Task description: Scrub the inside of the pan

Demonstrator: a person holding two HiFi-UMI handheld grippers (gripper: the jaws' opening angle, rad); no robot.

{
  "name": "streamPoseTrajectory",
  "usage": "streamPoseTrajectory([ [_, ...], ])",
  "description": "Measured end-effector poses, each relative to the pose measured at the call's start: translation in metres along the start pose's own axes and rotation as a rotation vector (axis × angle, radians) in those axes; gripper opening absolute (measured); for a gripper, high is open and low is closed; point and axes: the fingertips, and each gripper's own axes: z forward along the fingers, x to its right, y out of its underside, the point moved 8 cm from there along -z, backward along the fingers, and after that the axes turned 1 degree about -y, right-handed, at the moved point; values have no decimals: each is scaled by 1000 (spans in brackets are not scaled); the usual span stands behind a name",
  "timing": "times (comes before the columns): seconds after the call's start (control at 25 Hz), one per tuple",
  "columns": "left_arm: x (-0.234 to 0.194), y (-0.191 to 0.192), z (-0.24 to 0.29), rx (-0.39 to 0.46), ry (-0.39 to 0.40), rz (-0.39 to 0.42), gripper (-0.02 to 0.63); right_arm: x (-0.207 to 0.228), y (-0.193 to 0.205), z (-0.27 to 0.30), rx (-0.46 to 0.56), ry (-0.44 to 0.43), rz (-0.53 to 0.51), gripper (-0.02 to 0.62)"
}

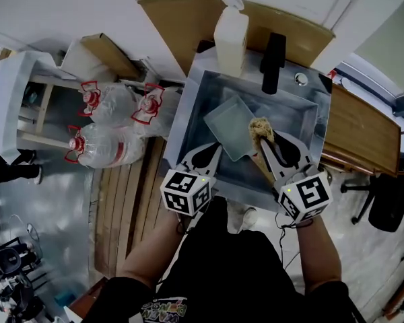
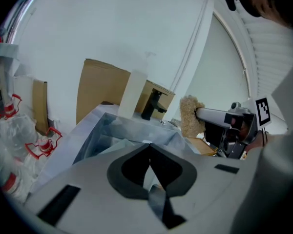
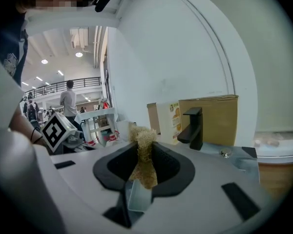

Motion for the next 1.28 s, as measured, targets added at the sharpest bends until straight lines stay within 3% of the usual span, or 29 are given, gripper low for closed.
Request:
streamPoseTrajectory([
  [0.32, -38, 12, 29, -69, -76, -119, 9, 7, 19, 54, -80, -23, 7, 94],
  [0.48, -55, 21, 45, -104, -118, -198, 71, 9, 31, 81, -124, -32, 5, 92],
  [0.92, -85, 41, 78, -197, -220, -414, 107, 13, 70, 140, -262, -24, -6, 92],
  [1.0, -86, 40, 82, -216, -220, -414, 109, 14, 74, 148, -282, -26, -23, 94],
  [1.16, -81, 32, 92, -235, -184, -337, 112, 18, 79, 158, -308, -19, -29, 93],
  [1.28, -85, 38, 94, -279, -200, -303, 112, 19, 86, 165, -340, -15, -29, 92],
])
